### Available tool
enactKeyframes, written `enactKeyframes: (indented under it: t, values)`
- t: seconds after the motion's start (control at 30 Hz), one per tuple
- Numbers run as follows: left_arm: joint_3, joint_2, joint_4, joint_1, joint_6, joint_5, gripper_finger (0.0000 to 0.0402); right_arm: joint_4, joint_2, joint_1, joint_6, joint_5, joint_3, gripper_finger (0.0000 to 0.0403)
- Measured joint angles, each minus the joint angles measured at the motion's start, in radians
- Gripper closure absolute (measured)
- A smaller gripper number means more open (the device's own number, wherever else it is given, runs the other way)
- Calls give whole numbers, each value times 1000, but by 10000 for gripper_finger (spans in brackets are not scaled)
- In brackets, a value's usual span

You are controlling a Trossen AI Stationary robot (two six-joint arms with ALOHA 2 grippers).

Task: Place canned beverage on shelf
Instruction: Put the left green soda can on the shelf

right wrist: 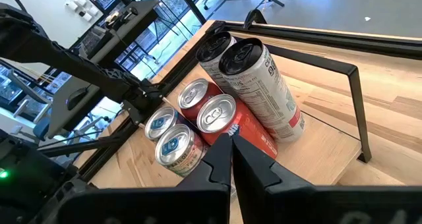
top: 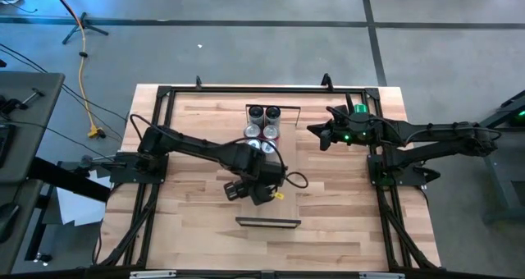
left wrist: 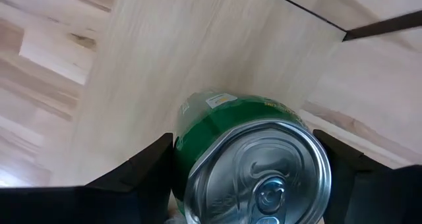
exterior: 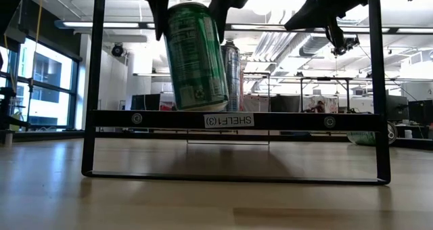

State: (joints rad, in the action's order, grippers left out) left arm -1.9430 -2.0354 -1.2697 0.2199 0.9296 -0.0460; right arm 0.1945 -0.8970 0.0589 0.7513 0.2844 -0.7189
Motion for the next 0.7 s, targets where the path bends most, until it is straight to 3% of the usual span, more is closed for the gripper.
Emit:
enactKeyframes:
  t: [0.17,0.43,0.7]
  values:
    - [0,0,39,0,-55,13,155,5,0,0,0,0,0,402]
    - [0,0,67,0,-240,13,123,6,0,0,0,0,0,402]
    - [0,0,50,0,-430,16,118,6,0,0,0,0,0,402]
